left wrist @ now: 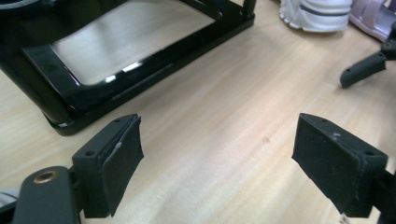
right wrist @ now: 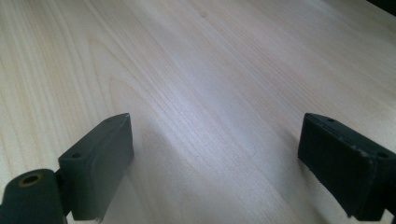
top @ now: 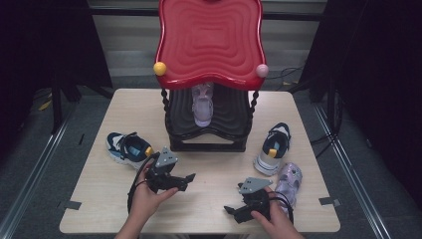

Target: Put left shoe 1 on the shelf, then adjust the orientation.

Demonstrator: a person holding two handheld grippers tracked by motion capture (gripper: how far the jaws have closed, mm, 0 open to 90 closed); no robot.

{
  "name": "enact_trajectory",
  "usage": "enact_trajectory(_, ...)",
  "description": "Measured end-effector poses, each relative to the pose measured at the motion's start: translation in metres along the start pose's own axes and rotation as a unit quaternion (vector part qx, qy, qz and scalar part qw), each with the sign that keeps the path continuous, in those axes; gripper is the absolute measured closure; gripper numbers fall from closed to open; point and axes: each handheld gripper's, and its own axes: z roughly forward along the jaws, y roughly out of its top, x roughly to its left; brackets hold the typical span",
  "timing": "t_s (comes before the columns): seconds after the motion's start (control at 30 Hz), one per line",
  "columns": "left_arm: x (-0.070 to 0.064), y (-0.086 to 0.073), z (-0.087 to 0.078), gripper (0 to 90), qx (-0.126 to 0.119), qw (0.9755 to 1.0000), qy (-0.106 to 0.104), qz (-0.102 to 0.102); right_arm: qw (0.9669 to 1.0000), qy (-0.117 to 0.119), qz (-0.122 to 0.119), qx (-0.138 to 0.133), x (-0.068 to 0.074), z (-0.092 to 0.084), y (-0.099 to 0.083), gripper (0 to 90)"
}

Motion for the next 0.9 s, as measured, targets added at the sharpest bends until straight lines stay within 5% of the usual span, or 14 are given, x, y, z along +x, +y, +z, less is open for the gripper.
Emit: enact_trajectory(0.9, -0.001, -0.043, 0.003, 15.4, 0.054, 0.998, -0.021, 0.022, 1.0, 0.0, -0.001, 0.0, 0.0, 0.0, 0.0, 9.8)
